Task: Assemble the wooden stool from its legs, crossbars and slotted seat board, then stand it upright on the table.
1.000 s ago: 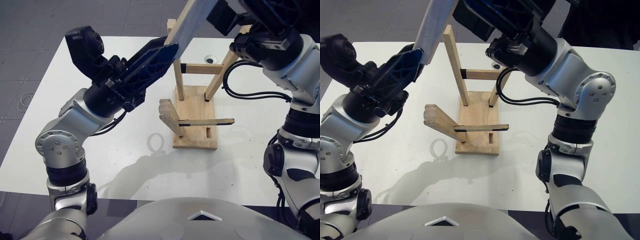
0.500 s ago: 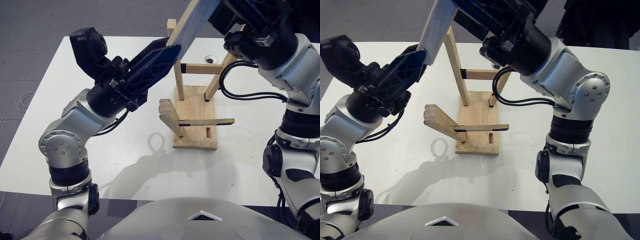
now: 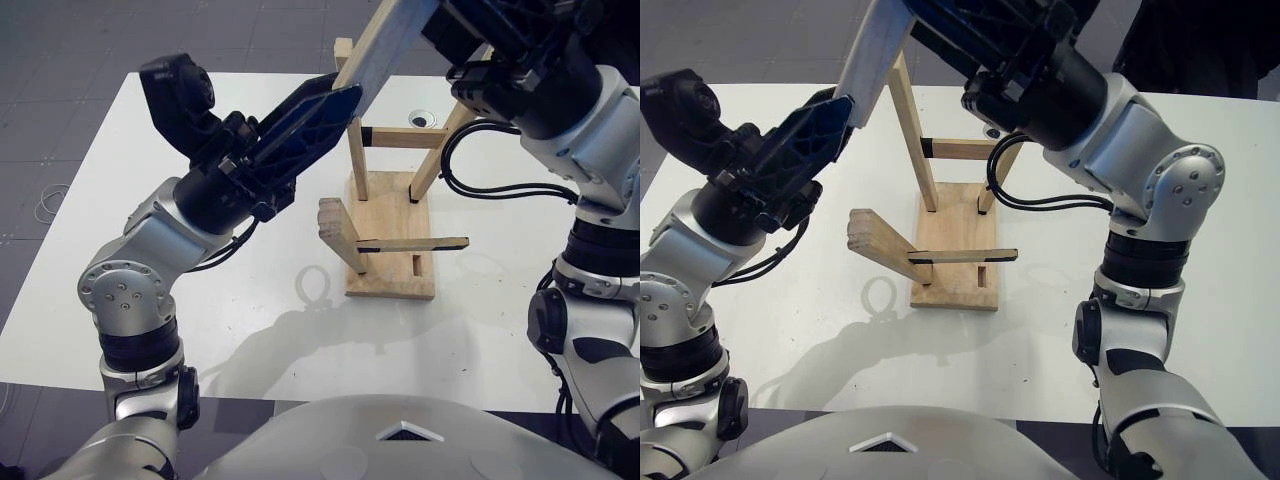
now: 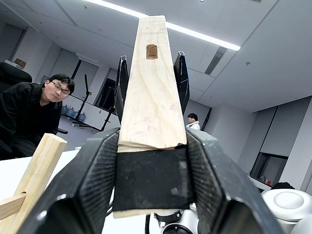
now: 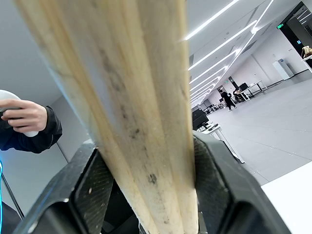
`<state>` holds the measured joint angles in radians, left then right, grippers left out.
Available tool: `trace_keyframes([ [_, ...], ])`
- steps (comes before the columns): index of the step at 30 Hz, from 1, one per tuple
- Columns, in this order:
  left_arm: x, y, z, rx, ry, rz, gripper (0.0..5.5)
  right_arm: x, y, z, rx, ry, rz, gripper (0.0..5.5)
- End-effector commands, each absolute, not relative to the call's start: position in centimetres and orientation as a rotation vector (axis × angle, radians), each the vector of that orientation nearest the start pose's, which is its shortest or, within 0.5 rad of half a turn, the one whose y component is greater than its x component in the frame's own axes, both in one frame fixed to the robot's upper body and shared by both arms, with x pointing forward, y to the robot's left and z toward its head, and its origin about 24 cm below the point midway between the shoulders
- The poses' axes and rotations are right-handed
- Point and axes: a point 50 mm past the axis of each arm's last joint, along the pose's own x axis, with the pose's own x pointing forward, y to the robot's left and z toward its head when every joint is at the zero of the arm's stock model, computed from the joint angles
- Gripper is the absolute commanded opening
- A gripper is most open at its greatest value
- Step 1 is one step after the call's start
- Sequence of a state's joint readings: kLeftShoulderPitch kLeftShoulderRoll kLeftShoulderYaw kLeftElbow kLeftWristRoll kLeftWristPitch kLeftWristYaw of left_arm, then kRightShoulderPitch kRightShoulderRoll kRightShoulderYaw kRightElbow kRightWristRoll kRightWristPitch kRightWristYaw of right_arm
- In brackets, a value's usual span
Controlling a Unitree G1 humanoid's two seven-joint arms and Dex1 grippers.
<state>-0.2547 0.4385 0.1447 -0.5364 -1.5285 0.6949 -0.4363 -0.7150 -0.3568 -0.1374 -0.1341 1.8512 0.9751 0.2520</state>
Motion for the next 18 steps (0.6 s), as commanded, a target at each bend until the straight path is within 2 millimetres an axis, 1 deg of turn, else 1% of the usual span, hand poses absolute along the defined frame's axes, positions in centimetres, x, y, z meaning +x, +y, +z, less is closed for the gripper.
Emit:
trace_keyframes([
  [1,21.9,13.8,23.8,-0.663,-0.275,-1.309,2.05,25.3,-10.7,28.0,0.937,-0.007,1.595,2.28],
  [5,21.8,13.7,25.2,-0.611,-0.307,-1.345,2.05,25.1,-10.8,29.1,0.922,-0.054,1.603,2.28],
  [8,21.5,13.5,25.1,-0.605,-0.294,-1.359,2.05,24.9,-11.0,29.8,0.915,-0.075,1.607,2.28],
  [14,21.6,13.4,24.9,-0.593,-0.291,-1.343,2.05,24.8,-10.9,30.0,0.908,-0.071,1.608,2.28],
  [15,21.7,13.5,25.0,-0.586,-0.300,-1.336,2.34,24.8,-10.9,29.9,0.908,-0.070,1.609,2.28],
  [18,21.9,13.5,25.0,-0.568,-0.318,-1.311,2.81,24.8,-10.8,29.8,0.912,-0.065,1.611,2.19],
])
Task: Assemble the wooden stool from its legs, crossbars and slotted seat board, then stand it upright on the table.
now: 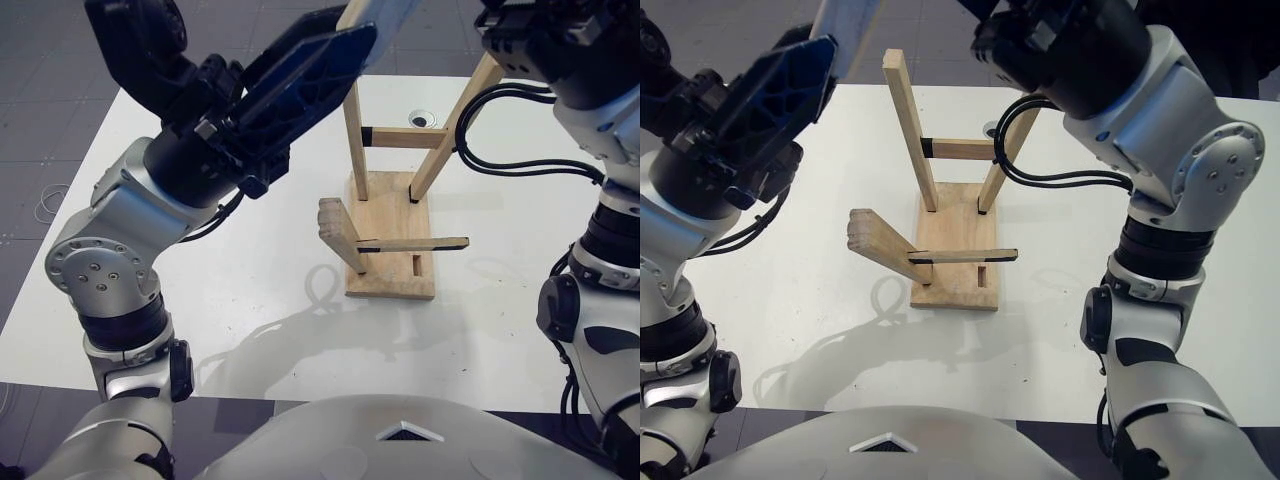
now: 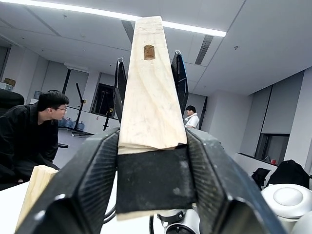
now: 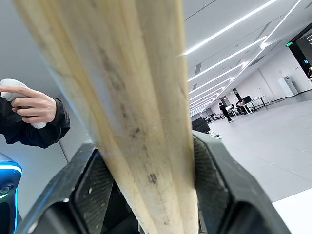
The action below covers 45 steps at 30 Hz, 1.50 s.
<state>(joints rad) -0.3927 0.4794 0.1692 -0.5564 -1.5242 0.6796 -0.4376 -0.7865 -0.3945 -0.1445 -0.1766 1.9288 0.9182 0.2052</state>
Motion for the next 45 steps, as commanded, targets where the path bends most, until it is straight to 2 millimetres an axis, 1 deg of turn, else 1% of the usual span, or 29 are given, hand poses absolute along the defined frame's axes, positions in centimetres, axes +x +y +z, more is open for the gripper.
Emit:
trace_keyframes([
  [1,21.9,13.5,24.8,-0.561,-0.312,-1.306,2.98,24.7,-10.8,29.8,0.912,-0.063,1.611,2.17],
  [5,22.3,13.8,24.2,-0.542,-0.279,-1.274,3.68,24.8,-10.9,29.8,0.914,-0.062,1.607,2.15],
  [6,22.4,13.9,24.1,-0.538,-0.274,-1.270,3.70,24.8,-11.0,29.8,0.914,-0.062,1.605,2.15],
  [15,22.6,15.0,24.4,-0.514,-0.274,-1.237,3.70,25.2,-11.1,29.4,0.868,-0.072,1.561,2.13],
  [20,22.6,15.4,24.5,-0.498,-0.272,-1.227,3.70,25.9,-11.1,29.1,0.820,-0.090,1.490,2.08],
  [27,22.6,15.3,23.8,-0.467,-0.233,-1.223,3.70,26.8,-11.2,29.1,0.827,-0.123,1.414,2.07],
  [33,22.7,16.8,24.1,-0.467,-0.247,-1.183,3.70,26.7,-11.8,28.2,0.766,-0.086,1.376,2.06],
  [36,22.7,17.6,24.6,-0.464,-0.264,-1.171,3.70,26.7,-12.8,27.2,0.691,-0.050,1.325,2.06],
  [41,22.8,18.6,24.8,-0.446,-0.269,-1.134,3.70,27.3,-16.0,26.6,0.586,-0.031,1.209,2.06],
  [45,23.1,19.5,23.3,-0.442,-0.210,-1.091,3.70,27.4,-19.0,25.1,0.481,0.034,1.106,2.06],
])
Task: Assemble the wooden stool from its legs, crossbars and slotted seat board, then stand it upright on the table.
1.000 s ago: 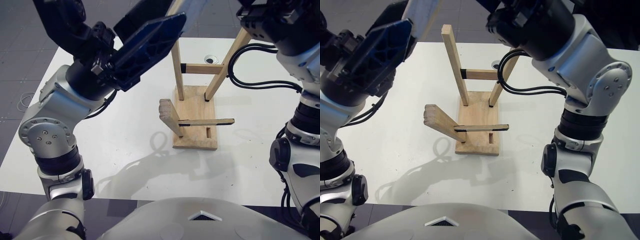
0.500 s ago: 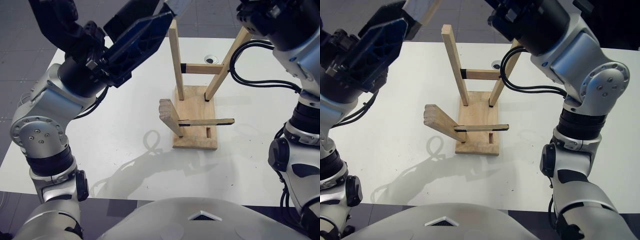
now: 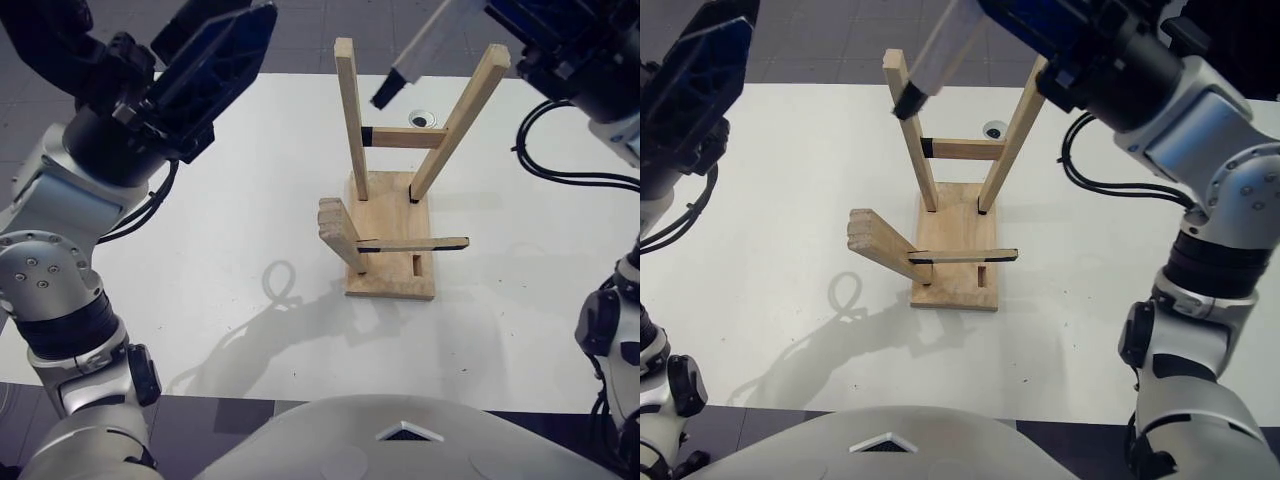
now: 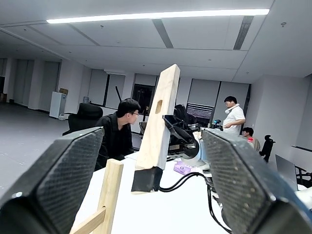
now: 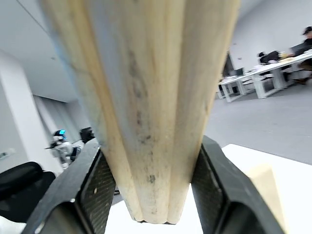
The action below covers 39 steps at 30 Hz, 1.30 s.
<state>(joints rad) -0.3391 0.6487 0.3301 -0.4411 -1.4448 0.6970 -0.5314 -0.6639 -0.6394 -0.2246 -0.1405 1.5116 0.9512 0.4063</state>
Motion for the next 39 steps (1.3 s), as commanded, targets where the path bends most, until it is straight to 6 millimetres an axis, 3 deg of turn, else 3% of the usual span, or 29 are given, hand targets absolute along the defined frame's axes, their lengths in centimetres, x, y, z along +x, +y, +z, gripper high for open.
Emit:
trace_keyframes([
  [1,23.1,19.7,22.8,-0.437,-0.195,-1.082,3.70,27.2,-19.6,24.5,0.437,0.061,1.098,2.06],
  [6,23.2,20.0,21.6,-0.418,-0.165,-1.049,3.70,26.4,-21.3,21.7,0.235,0.193,1.109,2.06],
  [13,23.4,19.6,20.4,-0.400,-0.109,-1.044,3.70,26.3,-23.9,17.0,0.085,0.316,1.099,2.05],
  [20,23.3,19.4,19.1,-0.398,-0.059,-1.033,3.70,25.4,-24.1,13.4,0.012,0.305,1.134,2.05],
  [25,21.8,20.0,14.7,-0.308,0.144,-1.020,3.70,24.5,-23.7,12.3,-0.010,0.274,1.146,2.05],
  [29,19.6,22.1,11.0,-0.186,0.345,-0.988,3.70,24.4,-24.0,12.3,0.011,0.268,1.131,2.05],
  [34,17.6,19.8,8.3,-0.139,0.426,-1.024,3.70,23.7,-23.7,11.9,0.037,0.275,1.135,2.05],
  [39,16.9,17.9,6.8,-0.076,0.460,-1.062,3.70,23.8,-23.0,12.1,0.051,0.263,1.141,2.05],
])
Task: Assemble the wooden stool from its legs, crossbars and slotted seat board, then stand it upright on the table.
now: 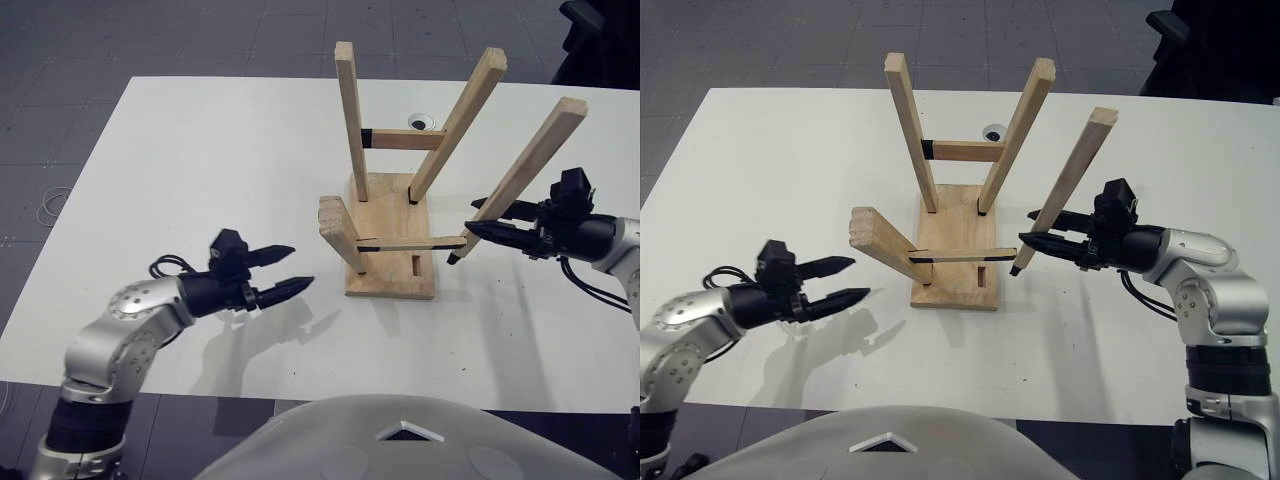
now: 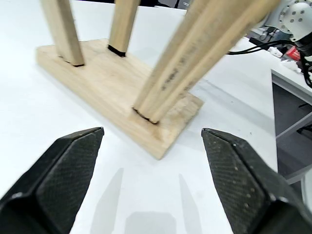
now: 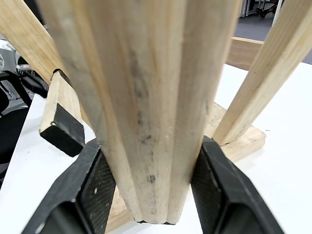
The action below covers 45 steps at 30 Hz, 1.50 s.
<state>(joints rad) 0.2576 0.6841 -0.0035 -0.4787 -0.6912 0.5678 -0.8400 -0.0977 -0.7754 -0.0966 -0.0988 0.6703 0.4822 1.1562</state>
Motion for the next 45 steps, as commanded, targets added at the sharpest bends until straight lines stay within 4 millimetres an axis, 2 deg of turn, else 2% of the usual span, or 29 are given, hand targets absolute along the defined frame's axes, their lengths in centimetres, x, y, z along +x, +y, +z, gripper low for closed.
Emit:
trace_keyframes([
  [1,16.7,17.7,6.3,-0.036,0.482,-1.073,3.70,23.8,-22.8,12.2,0.055,0.258,1.146,2.05],
  [7,17.6,16.6,4.3,0.131,0.482,-1.038,3.70,24.2,-22.4,12.5,0.066,0.247,1.149,2.05],
  [11,18.1,15.2,3.9,0.137,0.442,-1.034,3.70,24.2,-22.2,12.6,0.070,0.252,1.156,2.05],
  [13,17.4,14.4,3.9,0.101,0.454,-1.088,3.70,24.3,-22.3,12.6,0.065,0.257,1.153,2.05],
  [16,16.1,14.3,3.6,0.117,0.501,-1.167,3.70,24.3,-22.4,12.6,0.063,0.259,1.147,2.05],
  [21,18.4,14.7,3.6,0.188,0.429,-1.024,3.70,24.4,-22.2,12.8,0.079,0.248,1.140,2.05],
  [25,17.2,12.9,2.7,0.170,0.440,-1.044,3.70,24.7,-21.8,12.9,0.081,0.244,1.146,2.05],
  [28,16.0,12.5,2.5,0.168,0.459,-1.076,3.70,24.8,-21.7,13.0,0.088,0.242,1.142,2.05],
  [33,16.7,13.3,2.2,0.260,0.451,-0.989,3.70,24.8,-21.9,13.1,0.103,0.237,1.119,2.05],
  [39,15.8,11.7,1.7,0.283,0.438,-1.017,3.70,24.9,-22.2,13.2,0.104,0.244,1.115,2.05],
  [45,16.0,11.5,1.4,0.320,0.417,-0.983,3.70,24.5,-22.4,13.1,0.108,0.249,1.109,2.05],
])
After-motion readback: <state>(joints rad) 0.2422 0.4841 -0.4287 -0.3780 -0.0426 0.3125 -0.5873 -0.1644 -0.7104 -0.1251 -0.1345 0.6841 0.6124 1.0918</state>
